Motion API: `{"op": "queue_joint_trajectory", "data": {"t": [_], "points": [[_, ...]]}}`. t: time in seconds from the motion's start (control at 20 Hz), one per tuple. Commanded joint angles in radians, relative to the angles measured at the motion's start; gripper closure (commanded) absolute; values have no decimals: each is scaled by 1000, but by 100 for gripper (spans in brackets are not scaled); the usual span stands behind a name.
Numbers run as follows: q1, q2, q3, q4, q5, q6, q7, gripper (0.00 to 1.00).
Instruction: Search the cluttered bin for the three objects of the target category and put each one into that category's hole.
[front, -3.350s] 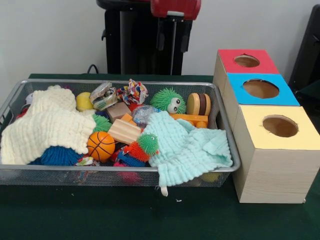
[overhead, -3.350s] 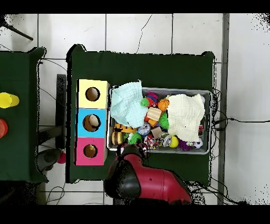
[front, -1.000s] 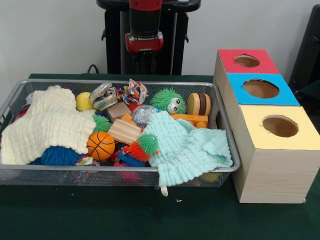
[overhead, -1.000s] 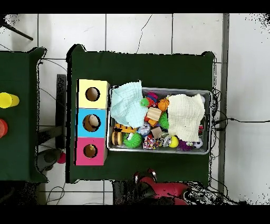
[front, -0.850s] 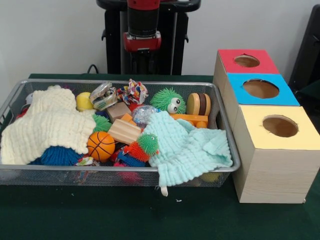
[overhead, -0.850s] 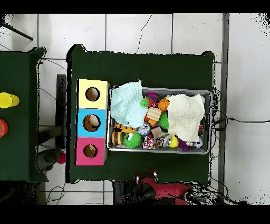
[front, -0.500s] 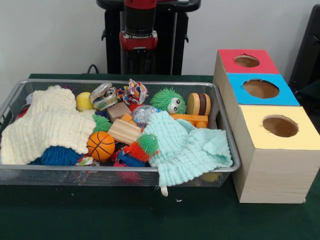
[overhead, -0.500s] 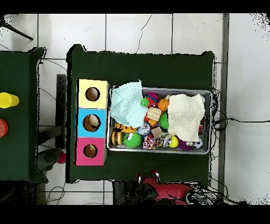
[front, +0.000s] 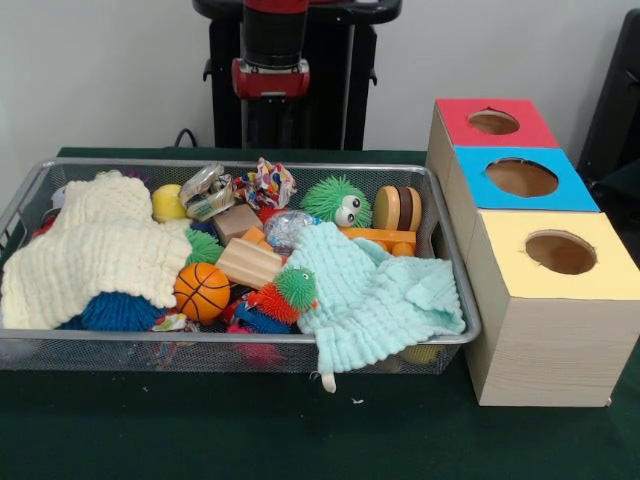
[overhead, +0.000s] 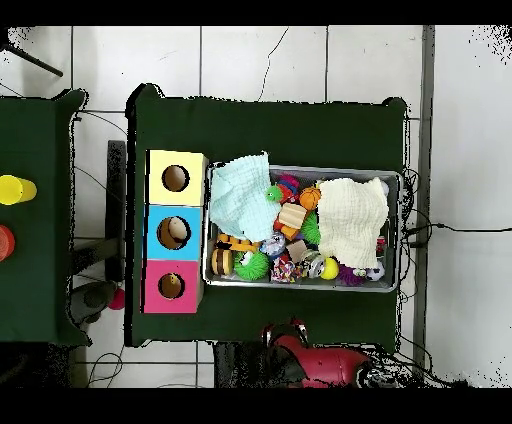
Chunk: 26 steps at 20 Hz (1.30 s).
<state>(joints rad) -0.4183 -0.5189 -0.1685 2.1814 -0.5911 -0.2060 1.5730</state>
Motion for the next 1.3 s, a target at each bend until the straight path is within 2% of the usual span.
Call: {"op": "queue_joint_trajectory", "data": {"t": [0.05,0.3,0.45,0.55,1.1,1.3], "points": [[-13,7,26,-173,3,-73,121,0],[-45,-23,64,-163,3,-92,140,0],[-47,-12,66,-166,17,-118,151,0],[-52,-6,73,-164,24,-102,154,0],[26,39,12,-167,101,-160,183,0],[44,49,22,-171,119,-158,182,0]]}}
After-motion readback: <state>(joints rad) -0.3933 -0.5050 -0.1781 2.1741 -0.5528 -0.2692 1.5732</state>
